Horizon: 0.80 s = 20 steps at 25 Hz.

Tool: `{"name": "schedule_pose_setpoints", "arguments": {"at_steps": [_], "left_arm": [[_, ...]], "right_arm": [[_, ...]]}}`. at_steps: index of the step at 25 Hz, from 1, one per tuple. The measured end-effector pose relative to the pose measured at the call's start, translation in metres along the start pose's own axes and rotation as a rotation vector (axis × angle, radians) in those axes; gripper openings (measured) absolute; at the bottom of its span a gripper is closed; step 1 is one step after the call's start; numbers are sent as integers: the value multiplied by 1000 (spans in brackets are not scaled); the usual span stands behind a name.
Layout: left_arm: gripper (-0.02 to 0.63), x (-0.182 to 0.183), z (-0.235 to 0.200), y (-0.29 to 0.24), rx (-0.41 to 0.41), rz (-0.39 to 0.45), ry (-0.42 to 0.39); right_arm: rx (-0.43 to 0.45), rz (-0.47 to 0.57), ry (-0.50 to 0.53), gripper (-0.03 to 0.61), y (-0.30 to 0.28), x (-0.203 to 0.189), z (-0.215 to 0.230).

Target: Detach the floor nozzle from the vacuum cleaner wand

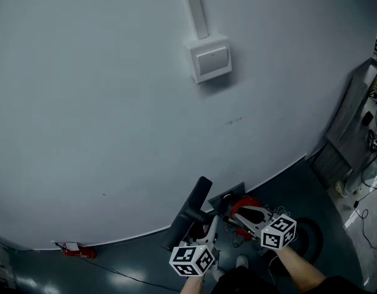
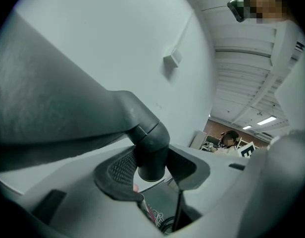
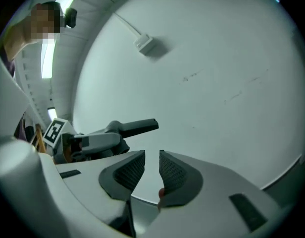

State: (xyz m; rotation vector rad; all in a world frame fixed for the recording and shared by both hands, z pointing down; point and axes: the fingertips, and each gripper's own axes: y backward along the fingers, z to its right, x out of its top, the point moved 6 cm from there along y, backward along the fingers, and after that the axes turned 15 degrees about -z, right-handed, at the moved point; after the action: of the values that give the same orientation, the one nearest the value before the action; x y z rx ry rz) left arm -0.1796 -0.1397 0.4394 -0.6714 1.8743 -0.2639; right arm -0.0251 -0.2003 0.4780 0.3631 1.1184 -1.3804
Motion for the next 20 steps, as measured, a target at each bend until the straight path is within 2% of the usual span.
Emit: {"name": "schedule_pose_setpoints", "arguments": {"at_steps": [3,10,20], "left_arm": [[179,13,11,14,-14,24,-35],[179,36,33,48,-23,88,-124],[179,36,40,57,-64,110,-111]], "right_arm": [[-14,67,-48,65,14,18,-17],[34,184,-102,31,34,40,-57],[3,261,-78,18,49,51,-72]]}}
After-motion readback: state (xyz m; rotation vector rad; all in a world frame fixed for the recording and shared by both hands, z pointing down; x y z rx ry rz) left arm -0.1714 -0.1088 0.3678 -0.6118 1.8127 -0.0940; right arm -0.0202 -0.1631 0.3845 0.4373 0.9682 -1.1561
